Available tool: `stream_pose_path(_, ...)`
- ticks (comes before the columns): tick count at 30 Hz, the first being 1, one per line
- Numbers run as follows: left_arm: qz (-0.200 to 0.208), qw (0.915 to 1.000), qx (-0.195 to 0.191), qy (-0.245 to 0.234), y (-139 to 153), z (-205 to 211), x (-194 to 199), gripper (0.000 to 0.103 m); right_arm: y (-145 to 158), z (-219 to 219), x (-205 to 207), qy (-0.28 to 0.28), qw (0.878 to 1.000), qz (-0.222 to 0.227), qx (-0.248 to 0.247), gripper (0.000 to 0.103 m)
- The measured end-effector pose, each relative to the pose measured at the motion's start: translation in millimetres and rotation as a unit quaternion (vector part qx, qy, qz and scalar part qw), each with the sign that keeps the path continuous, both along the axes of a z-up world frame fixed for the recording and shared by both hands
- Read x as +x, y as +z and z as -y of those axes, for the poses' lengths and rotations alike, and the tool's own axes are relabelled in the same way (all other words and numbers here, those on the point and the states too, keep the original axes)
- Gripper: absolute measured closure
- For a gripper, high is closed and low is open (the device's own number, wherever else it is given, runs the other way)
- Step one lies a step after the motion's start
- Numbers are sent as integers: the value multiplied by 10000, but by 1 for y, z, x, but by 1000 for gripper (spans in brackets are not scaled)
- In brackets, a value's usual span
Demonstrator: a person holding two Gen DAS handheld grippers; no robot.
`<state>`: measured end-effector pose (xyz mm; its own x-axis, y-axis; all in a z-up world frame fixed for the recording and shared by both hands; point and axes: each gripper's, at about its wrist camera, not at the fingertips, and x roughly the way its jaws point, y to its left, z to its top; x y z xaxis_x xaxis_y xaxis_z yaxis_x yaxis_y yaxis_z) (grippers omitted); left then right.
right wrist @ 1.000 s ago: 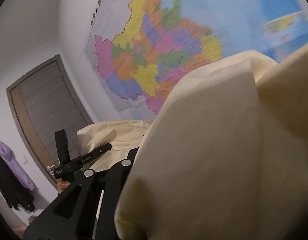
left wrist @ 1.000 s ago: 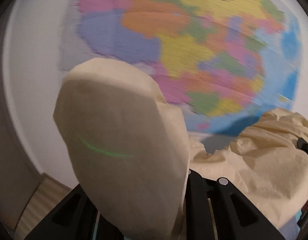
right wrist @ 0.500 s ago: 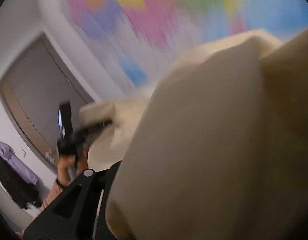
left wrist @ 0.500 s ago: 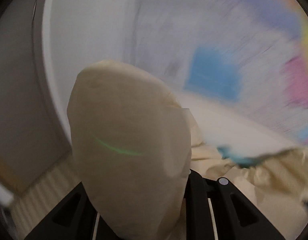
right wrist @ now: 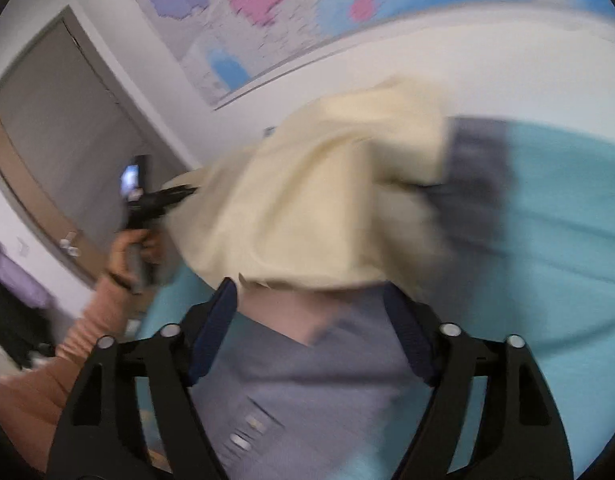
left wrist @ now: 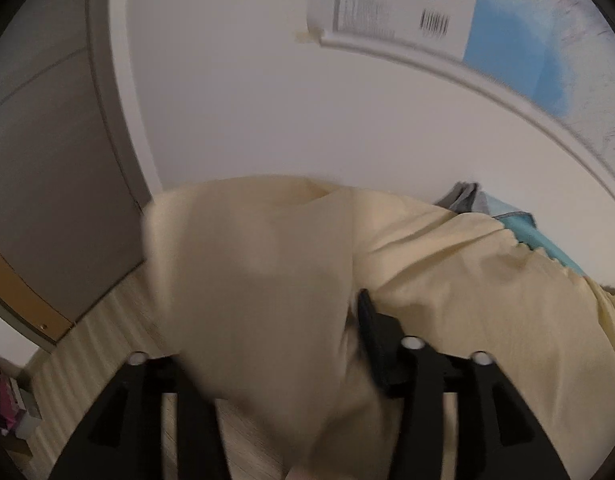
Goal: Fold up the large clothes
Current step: 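Lower the jacket bundle onto the pink garment with both grippers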
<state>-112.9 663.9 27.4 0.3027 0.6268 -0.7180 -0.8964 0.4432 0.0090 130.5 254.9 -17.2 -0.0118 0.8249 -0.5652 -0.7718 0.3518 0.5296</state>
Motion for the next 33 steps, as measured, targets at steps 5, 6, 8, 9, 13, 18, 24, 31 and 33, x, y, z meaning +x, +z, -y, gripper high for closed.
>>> stream_pose_path(5, 130, 9985, 524, 76, 24, 48, -23, 42, -9, 27, 29, -897, 9959, -3, -154, 41)
stream_pose_path(6, 271, 9979, 586, -30, 29, 59, -27, 39, -13, 23, 33, -859, 9961, -179, -88, 42)
stream_pose_path(8, 433, 9964, 582, -428, 34, 77, -29, 37, -17, 8, 36, -634, 9979, -136, 17, 66)
stream_pose_path(9, 473, 9945, 595, -717, 35, 90, -27, 36, -24, 7, 28, -475, 9989, -61, 24, 75)
stream_pose_path(13, 216, 9866, 610, -1497, 17, 122, -4, 34, -44, -16, 5, 79, 9978, 192, -631, 93)
stream_pose_path(18, 201, 9897, 438, -1352, 0, 109, 8, 32, -42, 9, -1, -44, 9962, 156, -850, 80)
stream_pose_path(24, 204, 9886, 711, -1311, 11, 122, 3, 33, 11, 28, -6, -398, 9941, 928, -393, 66)
stream_pose_path(31, 201, 9825, 1030, -1541, 23, 157, 9, 32, 27, -20, -8, -231, 9938, 1084, -94, 53)
stream_pose_path(33, 198, 9806, 1039, -1649, 21, 163, 10, 31, 19, -41, -9, -113, 9945, 1022, -199, 53)
